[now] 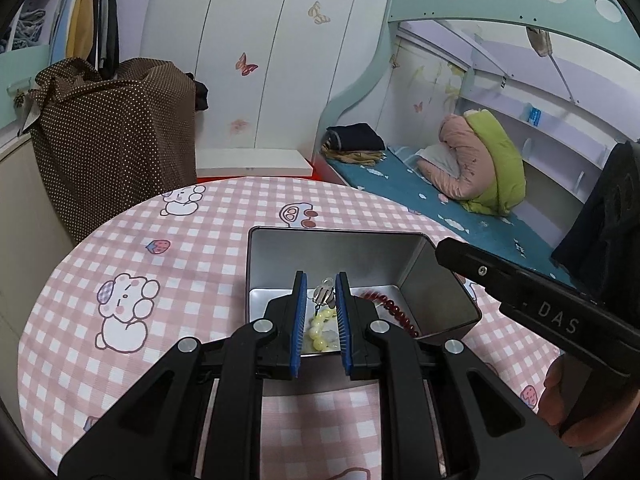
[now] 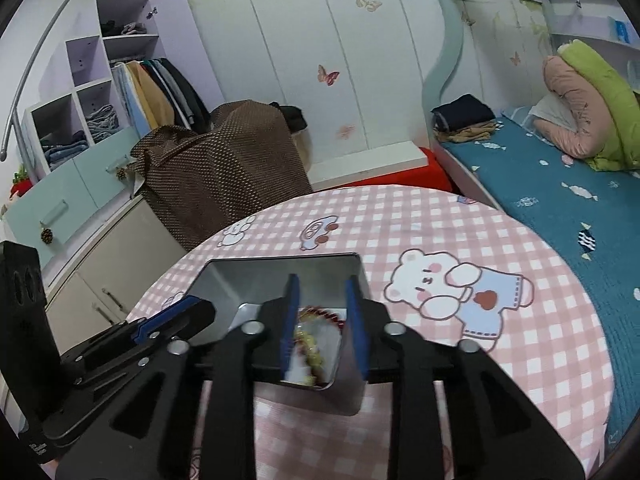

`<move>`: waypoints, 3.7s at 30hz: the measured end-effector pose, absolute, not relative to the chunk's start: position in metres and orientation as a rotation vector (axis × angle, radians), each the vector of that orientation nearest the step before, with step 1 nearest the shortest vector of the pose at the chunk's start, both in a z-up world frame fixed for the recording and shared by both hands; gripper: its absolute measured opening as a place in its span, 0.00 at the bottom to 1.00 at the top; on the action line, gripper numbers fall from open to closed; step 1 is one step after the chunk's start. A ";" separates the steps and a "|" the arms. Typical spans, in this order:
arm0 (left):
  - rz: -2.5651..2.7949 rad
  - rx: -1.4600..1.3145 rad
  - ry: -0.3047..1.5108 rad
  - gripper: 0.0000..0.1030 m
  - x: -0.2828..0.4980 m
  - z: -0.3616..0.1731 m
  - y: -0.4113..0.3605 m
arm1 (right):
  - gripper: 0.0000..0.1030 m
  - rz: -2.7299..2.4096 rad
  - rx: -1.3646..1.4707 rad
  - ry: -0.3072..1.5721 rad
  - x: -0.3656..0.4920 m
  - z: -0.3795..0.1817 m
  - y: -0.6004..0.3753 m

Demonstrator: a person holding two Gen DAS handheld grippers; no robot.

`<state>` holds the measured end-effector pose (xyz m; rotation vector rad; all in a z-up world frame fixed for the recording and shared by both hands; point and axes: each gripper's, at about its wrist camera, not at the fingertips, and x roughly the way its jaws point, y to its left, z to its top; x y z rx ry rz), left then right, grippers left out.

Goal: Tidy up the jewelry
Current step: 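Open both grippers to drop the silver chain and red bracelet into the tin, then move both grippers back over the remaining jewelry pile, then grasp a small pink charm with left while right grasps a silver charm chain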

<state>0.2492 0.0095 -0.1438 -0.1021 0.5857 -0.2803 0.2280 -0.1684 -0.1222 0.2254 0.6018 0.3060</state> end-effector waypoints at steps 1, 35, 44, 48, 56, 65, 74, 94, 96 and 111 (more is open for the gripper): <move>-0.280 -0.103 0.585 0.15 0.249 -0.143 0.009 | 0.34 0.296 0.227 0.601 0.227 -0.122 -0.170; -0.252 -0.103 0.535 0.59 0.196 -0.120 0.013 | 0.89 0.168 0.238 0.544 0.174 -0.100 -0.195; -0.228 -0.094 0.515 0.77 0.163 -0.113 0.020 | 0.93 0.119 0.232 0.518 0.142 -0.090 -0.210; -0.218 -0.080 0.506 0.83 0.145 -0.113 0.020 | 0.93 0.104 0.200 0.539 0.128 -0.094 -0.214; -0.207 -0.067 0.547 0.89 0.123 -0.124 0.023 | 0.93 0.082 0.180 0.567 0.106 -0.106 -0.226; -0.235 -0.027 0.612 0.89 0.114 -0.147 0.012 | 0.93 0.080 0.172 0.628 0.095 -0.129 -0.230; -0.267 0.031 0.598 0.88 0.116 -0.163 -0.006 | 0.93 0.117 0.169 0.674 0.096 -0.148 -0.226; -0.337 -0.037 0.748 0.19 0.143 -0.189 -0.014 | 0.93 0.203 0.137 0.720 0.104 -0.167 -0.210; -0.340 -0.052 0.749 0.18 0.143 -0.190 -0.012 | 0.93 0.200 0.138 0.725 0.104 -0.169 -0.211; -0.325 -0.043 0.729 0.12 0.136 -0.190 -0.010 | 0.73 0.189 0.054 0.765 0.114 -0.181 -0.203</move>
